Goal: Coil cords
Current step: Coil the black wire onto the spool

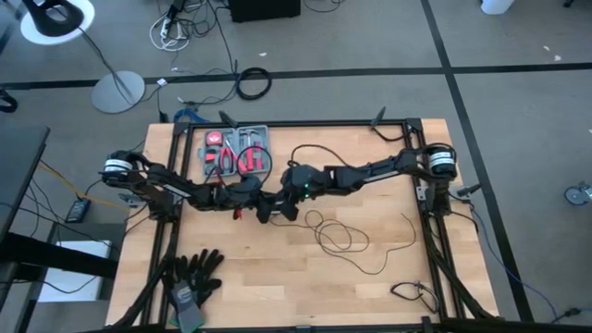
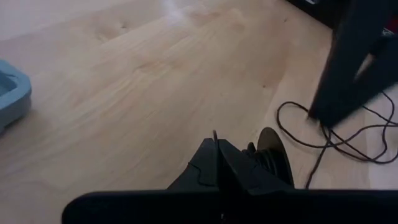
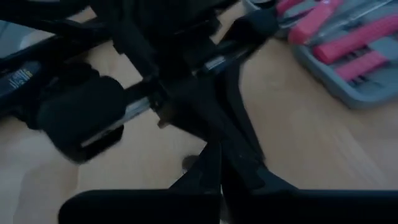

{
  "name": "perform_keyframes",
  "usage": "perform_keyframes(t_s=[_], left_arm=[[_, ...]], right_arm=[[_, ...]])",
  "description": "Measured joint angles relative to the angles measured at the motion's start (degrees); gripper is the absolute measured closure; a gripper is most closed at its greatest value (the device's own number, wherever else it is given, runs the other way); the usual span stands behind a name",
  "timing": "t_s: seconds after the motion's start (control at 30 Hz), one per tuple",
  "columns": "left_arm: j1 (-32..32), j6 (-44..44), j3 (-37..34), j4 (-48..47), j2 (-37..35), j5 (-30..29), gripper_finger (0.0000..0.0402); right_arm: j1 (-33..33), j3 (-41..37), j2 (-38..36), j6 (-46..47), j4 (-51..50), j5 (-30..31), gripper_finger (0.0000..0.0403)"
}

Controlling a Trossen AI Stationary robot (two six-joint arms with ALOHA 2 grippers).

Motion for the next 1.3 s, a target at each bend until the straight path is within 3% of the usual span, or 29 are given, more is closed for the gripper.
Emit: perform_keyframes(t_s=[0.37, 0.67, 0.9, 1.03, 1.13, 1.23, 1.3], left_arm=[[0.00, 0.53, -0.04, -0.41, -0.02, -0.92, 0.0402], [0.00, 0.69, -0.13, 0.10, 0.04, -0.98, 0.0402], [0.00, 0.71, -0.15, 0.37, 0.07, -1.07, 0.0402], [0.00, 0.71, -0.15, 0.48, 0.09, -1.07, 0.0402], [0.00, 0.71, -0.15, 0.50, 0.09, -1.07, 0.0402], [0.00, 0.71, -0.15, 0.56, 0.09, -1.07, 0.0402], [0.00, 0.71, -0.15, 0.63, 0.09, -1.07, 0.0402]], right_arm=[[4.66, -0.10, -3.30, -0.50, -22.91, 1.69, 0.0380], [13.76, -0.92, -8.97, 0.05, -33.08, 21.84, 0.0384], [20.44, -11.15, -21.13, 13.40, -36.71, 37.25, 0.0382], [25.27, -24.70, -28.22, 21.91, -22.07, 48.07, 0.0383], [27.09, -36.86, -29.06, 24.18, 3.90, 52.87, 0.0382], [25.48, -44.96, -24.56, 19.41, 31.78, 47.52, 0.0374], [23.64, -46.66, -20.46, 13.88, 44.16, 40.85, 0.0366]])
